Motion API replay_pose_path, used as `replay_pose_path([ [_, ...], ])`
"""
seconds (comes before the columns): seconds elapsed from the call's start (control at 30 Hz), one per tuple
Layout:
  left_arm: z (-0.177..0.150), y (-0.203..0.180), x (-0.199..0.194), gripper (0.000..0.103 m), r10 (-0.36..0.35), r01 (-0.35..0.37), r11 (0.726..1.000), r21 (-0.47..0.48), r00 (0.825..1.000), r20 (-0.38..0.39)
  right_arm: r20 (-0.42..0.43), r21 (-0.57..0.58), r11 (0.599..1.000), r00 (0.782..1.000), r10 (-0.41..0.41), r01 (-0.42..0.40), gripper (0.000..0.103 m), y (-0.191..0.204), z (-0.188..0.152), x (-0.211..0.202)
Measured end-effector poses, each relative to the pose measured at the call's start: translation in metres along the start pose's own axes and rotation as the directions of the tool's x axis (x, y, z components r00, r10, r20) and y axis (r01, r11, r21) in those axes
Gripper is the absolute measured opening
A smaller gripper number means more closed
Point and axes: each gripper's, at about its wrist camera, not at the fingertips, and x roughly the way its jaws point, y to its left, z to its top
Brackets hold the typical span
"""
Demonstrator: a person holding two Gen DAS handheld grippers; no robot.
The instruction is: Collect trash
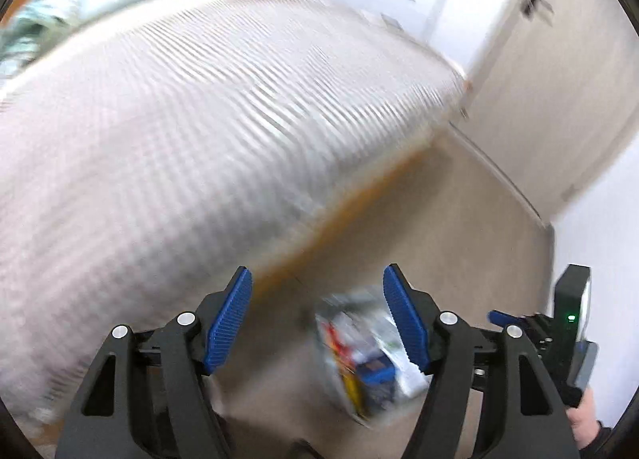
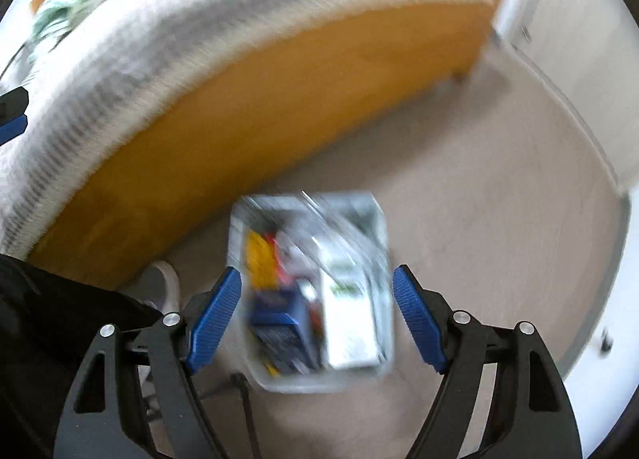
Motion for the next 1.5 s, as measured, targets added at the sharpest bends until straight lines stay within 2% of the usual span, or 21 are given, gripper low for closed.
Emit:
replay_pose_path([
  [0.1,0.016,0.057,-0.055,0.066,0.097,-0.092,0.995,-0.045,0.987,0.125,0.068,-0.074,0.997,0.997,0.028,-0.023,0.075,0.048,0.038,-0.021],
  [0.23,0.024,0.141,-0.133,0.066,0.236,-0.203,0.967,-0.153,0.941,0.244,0.175,-0.184,0.98,0.979,0.108,-0.075,0.075,0.134,0.092,-0.055],
  [0.3,0.025,0.173,-0.159,0.069,0.282,-0.236,0.953,-0.191,0.92,0.273,0.206,-0.24,0.967,0.969,0.138,-0.087,0.075,0.174,0.112,-0.067],
  [0.33,0.025,0.197,-0.177,0.07,0.33,-0.273,0.936,-0.222,0.899,0.288,0.22,-0.266,0.96,0.964,0.152,-0.091,0.075,0.194,0.121,-0.072],
  [0.4,0.028,0.227,-0.197,0.071,0.388,-0.316,0.912,-0.262,0.871,0.3,0.241,-0.311,0.944,0.952,0.19,-0.11,0.075,0.233,0.138,-0.083],
  [0.43,0.03,0.25,-0.211,0.073,0.433,-0.347,0.889,-0.3,0.849,0.302,0.246,-0.33,0.936,0.945,0.214,-0.125,0.075,0.253,0.147,-0.088],
  [0.53,0.036,0.288,-0.24,0.077,0.489,-0.379,0.856,-0.352,0.814,0.312,0.26,-0.381,0.91,0.926,0.275,-0.163,0.075,0.304,0.174,-0.103],
  [0.63,0.055,0.332,-0.258,0.079,0.547,-0.427,0.821,-0.379,0.777,0.311,0.298,-0.445,0.885,0.908,0.293,-0.14,0.075,0.358,0.201,-0.117],
  [0.73,0.072,0.364,-0.275,0.088,0.567,-0.427,0.81,-0.402,0.745,0.352,0.329,-0.482,0.865,0.885,0.329,-0.142,0.075,0.403,0.233,-0.129],
  [0.8,0.086,0.382,-0.279,0.094,0.572,-0.423,0.81,-0.406,0.721,0.391,0.362,-0.497,0.857,0.865,0.348,-0.137,0.075,0.424,0.254,-0.135],
  [0.83,0.096,0.395,-0.279,0.095,0.574,-0.423,0.81,-0.407,0.716,0.397,0.379,-0.504,0.854,0.854,0.356,-0.132,0.075,0.433,0.263,-0.138],
  [0.87,0.101,0.405,-0.28,0.095,0.578,-0.425,0.807,-0.411,0.712,0.399,0.392,-0.503,0.855,0.847,0.359,-0.129,0.075,0.441,0.272,-0.137],
  [0.93,0.116,0.423,-0.274,0.095,0.598,-0.443,0.793,-0.418,0.697,0.397,0.417,-0.489,0.863,0.836,0.357,-0.125,0.085,0.454,0.29,-0.133],
  [1.07,0.146,0.453,-0.261,0.096,0.608,-0.465,0.792,-0.396,0.661,0.439,0.489,-0.477,0.872,0.791,0.368,-0.111,0.085,0.48,0.327,-0.118],
  [1.1,0.154,0.461,-0.258,0.096,0.613,-0.47,0.789,-0.395,0.645,0.457,0.51,-0.48,0.87,0.772,0.38,-0.111,0.085,0.483,0.33,-0.117],
  [1.13,0.16,0.467,-0.255,0.096,0.615,-0.471,0.788,-0.396,0.63,0.474,0.539,-0.49,0.865,0.74,0.402,-0.112,0.085,0.486,0.334,-0.114],
  [1.23,0.172,0.482,-0.247,0.096,0.622,-0.467,0.783,-0.411,0.592,0.513,0.645,-0.5,0.863,0.631,0.431,-0.078,0.085,0.496,0.342,-0.107],
  [1.27,0.176,0.486,-0.244,0.096,0.62,-0.464,0.784,-0.412,0.588,0.519,0.655,-0.496,0.865,0.619,0.433,-0.08,0.085,0.497,0.345,-0.103],
  [1.3,0.182,0.492,-0.24,0.096,0.619,-0.462,0.786,-0.412,0.586,0.523,0.656,-0.492,0.866,0.617,0.435,-0.089,0.085,0.498,0.349,-0.099],
  [1.37,0.191,0.5,-0.231,0.096,0.62,-0.462,0.784,-0.414,0.59,0.517,0.636,-0.474,0.871,0.633,0.441,-0.131,0.085,0.499,0.361,-0.088],
  [1.5,0.197,0.505,-0.221,0.096,0.629,-0.467,0.777,-0.421,0.573,0.525,0.634,-0.443,0.882,0.639,0.435,-0.161,0.085,0.502,0.371,-0.08],
])
